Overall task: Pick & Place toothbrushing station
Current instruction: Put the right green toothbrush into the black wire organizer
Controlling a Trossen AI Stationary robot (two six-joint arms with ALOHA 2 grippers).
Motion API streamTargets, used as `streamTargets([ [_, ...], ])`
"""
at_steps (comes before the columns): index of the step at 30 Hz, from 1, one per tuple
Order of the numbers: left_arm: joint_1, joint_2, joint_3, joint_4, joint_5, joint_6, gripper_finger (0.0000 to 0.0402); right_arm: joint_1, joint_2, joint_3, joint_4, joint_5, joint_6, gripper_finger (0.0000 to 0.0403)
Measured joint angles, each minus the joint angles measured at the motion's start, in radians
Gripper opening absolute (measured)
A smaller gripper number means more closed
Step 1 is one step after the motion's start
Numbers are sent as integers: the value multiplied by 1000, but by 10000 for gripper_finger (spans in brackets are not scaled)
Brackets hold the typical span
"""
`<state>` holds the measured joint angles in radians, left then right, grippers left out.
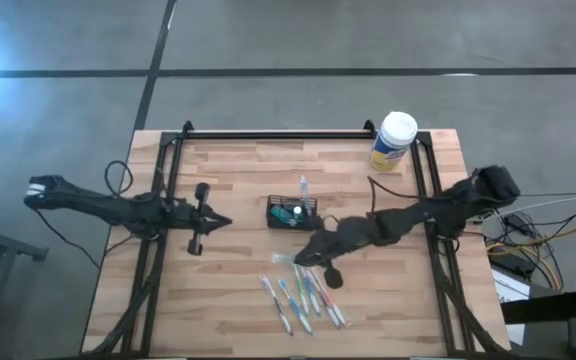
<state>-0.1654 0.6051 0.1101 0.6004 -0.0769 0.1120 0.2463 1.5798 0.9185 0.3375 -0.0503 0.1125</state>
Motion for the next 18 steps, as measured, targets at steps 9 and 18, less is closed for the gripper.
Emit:
streamTargets([
  [9, 0, 191, 41, 193, -14, 1, 137, -143, 131, 29, 226, -185, -11, 18],
  [18, 0, 333, 146, 219, -23, 42, 203, -192, 188, 105, 218, -140, -27, 18],
])
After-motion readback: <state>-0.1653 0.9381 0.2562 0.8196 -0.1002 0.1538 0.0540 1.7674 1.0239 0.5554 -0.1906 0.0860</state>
